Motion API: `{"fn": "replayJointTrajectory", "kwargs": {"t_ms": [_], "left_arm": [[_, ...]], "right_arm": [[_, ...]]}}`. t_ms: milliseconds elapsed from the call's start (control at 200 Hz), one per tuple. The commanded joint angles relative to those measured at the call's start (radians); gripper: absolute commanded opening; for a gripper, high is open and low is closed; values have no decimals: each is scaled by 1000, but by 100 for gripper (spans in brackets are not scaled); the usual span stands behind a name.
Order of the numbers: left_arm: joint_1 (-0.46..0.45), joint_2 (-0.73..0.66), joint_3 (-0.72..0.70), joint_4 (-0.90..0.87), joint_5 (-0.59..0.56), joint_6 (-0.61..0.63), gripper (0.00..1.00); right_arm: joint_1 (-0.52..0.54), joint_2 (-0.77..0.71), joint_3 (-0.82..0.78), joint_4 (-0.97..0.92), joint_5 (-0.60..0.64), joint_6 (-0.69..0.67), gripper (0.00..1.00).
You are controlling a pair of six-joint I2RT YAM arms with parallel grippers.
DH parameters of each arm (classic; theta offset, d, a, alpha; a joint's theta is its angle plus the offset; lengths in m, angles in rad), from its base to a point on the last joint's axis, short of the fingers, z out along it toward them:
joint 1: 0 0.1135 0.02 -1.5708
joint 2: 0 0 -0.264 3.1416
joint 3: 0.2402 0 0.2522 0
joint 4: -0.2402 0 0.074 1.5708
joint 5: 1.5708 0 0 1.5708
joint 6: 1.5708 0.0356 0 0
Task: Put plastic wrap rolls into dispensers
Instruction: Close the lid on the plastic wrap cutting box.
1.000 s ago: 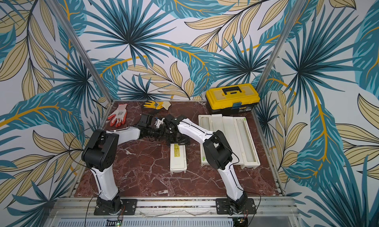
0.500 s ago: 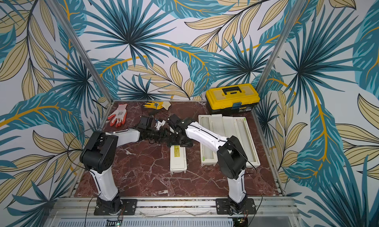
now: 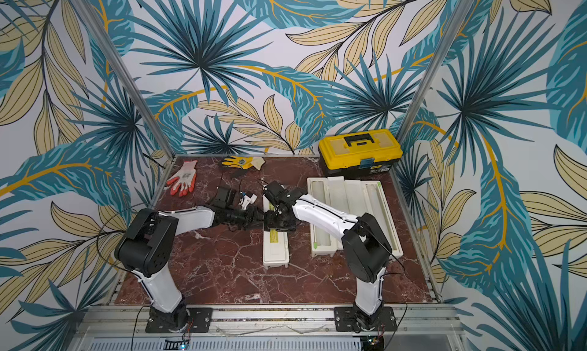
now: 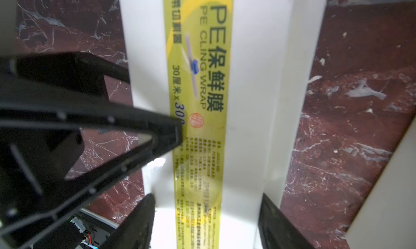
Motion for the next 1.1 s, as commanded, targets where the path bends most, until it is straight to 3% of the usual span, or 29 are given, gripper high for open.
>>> {"fn": "replayJointTrajectory", "kwargs": {"t_ms": [0,195,285,681,746,836,1096], "left_arm": [[-44,45,-108,-246,-189,29,72],[-126,28,-152,-236,-195,5,72],[-151,58,-172,-207,-192,-12,67],[-163,96,-309,-143,-221,-60,53],[-163,93,-319,-143,-218,-64,56],[-164,80,-323,-144,-207,-68,71],[-164,70,-332,-143,-174,-68,80]], "right_arm": [[15,76,-57,6,-22,-3,68],[16,87,-73,22,-37,-2,68],[18,92,-78,26,-49,-4,68],[31,73,-129,49,-87,-35,74],[33,58,-149,49,-90,-44,75],[36,42,-175,45,-104,-60,76],[47,-59,-265,45,-134,-120,79]]}}
